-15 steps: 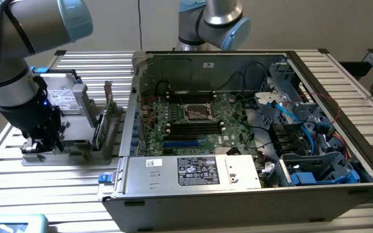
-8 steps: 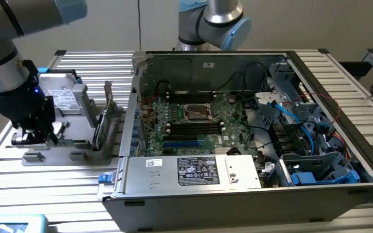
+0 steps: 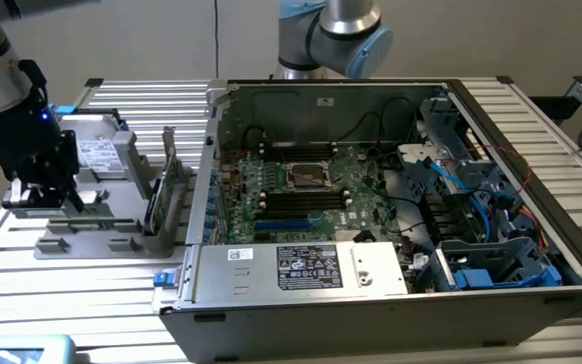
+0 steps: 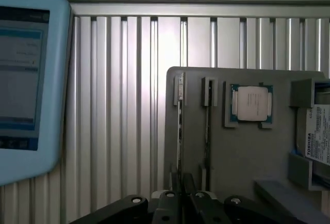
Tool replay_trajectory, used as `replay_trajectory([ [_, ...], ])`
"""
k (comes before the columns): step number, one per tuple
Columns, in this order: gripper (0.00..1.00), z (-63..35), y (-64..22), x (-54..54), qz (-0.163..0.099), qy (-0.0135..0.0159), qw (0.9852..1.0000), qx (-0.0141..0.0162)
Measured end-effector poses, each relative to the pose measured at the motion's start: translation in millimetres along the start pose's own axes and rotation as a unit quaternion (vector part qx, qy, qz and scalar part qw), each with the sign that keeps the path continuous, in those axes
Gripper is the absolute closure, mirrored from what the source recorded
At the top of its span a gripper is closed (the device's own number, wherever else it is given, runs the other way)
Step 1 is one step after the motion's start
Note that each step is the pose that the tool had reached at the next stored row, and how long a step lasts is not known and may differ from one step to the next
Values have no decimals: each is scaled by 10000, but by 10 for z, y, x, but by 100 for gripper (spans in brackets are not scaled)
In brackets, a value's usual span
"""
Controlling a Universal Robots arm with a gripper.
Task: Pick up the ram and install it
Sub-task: 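Pick up the ram and move it above insertion slot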
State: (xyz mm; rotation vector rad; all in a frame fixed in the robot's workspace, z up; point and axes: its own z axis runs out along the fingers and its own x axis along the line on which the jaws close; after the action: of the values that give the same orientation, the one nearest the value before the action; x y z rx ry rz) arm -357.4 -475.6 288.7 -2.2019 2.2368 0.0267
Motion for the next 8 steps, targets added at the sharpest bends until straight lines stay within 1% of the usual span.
replay_trajectory([
  [8, 86, -366, -294, 71, 1, -4, 10000, 0],
])
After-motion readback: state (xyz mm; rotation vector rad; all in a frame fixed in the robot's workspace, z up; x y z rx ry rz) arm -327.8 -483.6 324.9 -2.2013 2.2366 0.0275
